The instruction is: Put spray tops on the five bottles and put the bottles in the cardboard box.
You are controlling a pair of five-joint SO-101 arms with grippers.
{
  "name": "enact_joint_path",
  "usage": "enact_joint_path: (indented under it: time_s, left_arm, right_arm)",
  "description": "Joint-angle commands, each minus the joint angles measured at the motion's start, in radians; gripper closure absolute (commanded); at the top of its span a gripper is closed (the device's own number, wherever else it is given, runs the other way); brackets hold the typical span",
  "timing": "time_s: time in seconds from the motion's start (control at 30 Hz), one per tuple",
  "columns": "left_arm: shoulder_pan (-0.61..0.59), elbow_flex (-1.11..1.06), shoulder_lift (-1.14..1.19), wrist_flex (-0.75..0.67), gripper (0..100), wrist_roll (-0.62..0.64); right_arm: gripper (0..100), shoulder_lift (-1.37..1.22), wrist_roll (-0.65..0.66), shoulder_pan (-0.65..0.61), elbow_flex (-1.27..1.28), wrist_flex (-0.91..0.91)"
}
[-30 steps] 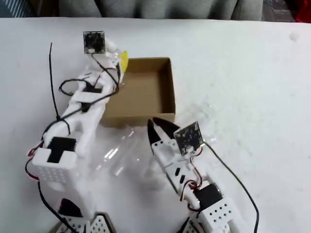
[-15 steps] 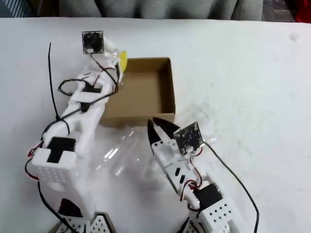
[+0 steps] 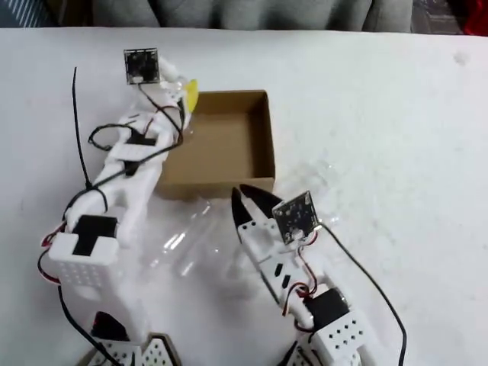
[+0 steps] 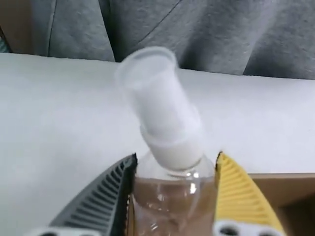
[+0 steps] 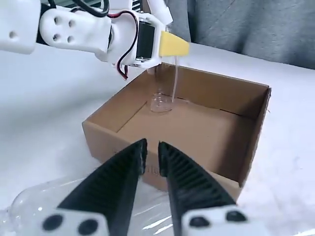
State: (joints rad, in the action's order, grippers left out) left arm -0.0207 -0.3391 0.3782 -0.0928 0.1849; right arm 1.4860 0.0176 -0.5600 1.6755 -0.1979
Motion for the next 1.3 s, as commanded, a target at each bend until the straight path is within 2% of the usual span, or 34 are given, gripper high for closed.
enact_joint_path:
  time_s: [0.0,0.17,0.27,0.83,1.07,1.27]
  left_arm:
    - [-0.021,0.031,-0.013,0.011,77,0.012]
    - [-0.021,0.018,-0.012,0.012,62,0.014]
    - [-0.019,0.018,-0.012,0.011,58,0.014]
    - [-0.028,0.020,-0.024,0.011,58,0.014]
    - [-0.048,-0.026,-0.168,0.132,58,0.009]
    - [-0.048,-0.124,-0.272,0.146,58,0.006]
  right_arm:
    - [98.4,0.008,0.011,0.010,-0.017,0.007]
    - [98.4,0.008,0.011,0.010,-0.017,0.007]
    - [98.4,0.008,0.011,0.008,-0.017,0.007]
    - [98.4,0.010,0.011,0.008,-0.017,0.007]
    - [98.4,0.010,0.011,0.007,-0.017,0.007]
    - [98.4,0.010,0.011,0.008,-0.017,0.007]
